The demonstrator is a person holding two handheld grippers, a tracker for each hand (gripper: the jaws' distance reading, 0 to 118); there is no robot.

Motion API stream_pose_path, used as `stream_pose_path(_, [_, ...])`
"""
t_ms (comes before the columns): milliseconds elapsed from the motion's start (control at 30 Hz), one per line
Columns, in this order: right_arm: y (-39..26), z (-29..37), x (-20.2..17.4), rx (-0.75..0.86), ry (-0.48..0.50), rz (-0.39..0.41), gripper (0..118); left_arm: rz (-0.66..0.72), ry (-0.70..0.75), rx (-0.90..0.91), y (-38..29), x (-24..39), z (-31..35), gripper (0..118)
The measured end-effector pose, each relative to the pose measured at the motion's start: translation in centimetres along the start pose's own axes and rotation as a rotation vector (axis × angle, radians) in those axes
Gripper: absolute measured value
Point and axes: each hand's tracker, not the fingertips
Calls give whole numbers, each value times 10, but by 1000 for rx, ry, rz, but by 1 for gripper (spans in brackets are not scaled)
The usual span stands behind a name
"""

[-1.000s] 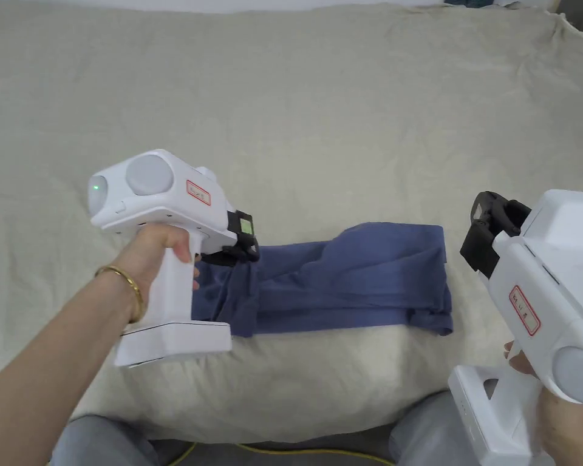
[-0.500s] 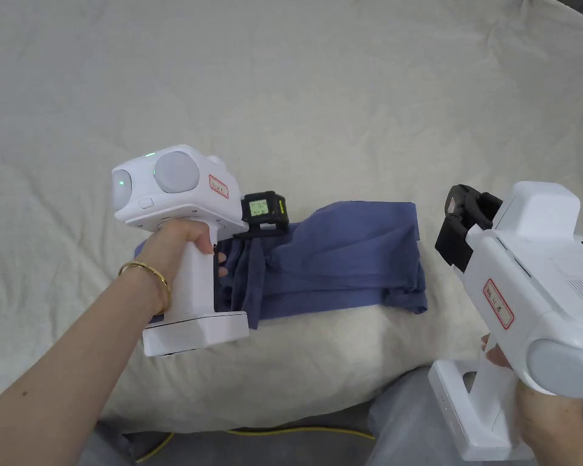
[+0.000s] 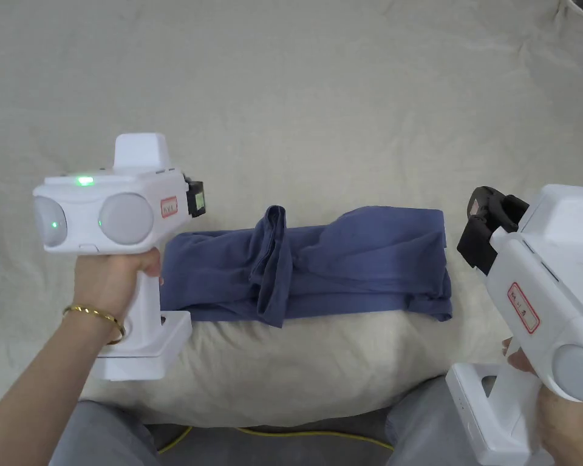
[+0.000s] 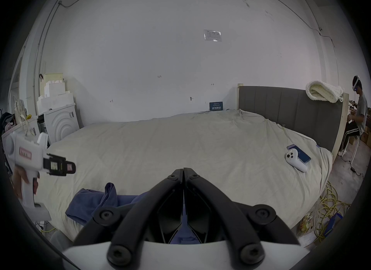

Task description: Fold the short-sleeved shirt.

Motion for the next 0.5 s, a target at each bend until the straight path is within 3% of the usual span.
stream_pose_path(300, [4,2,4,8,-19,5,0,-28,29,76,-67,32,-25,0])
stream_pose_path(500, [1,4,13,0,-40,4,0,-46,-22,-39,-95,62,-45,0])
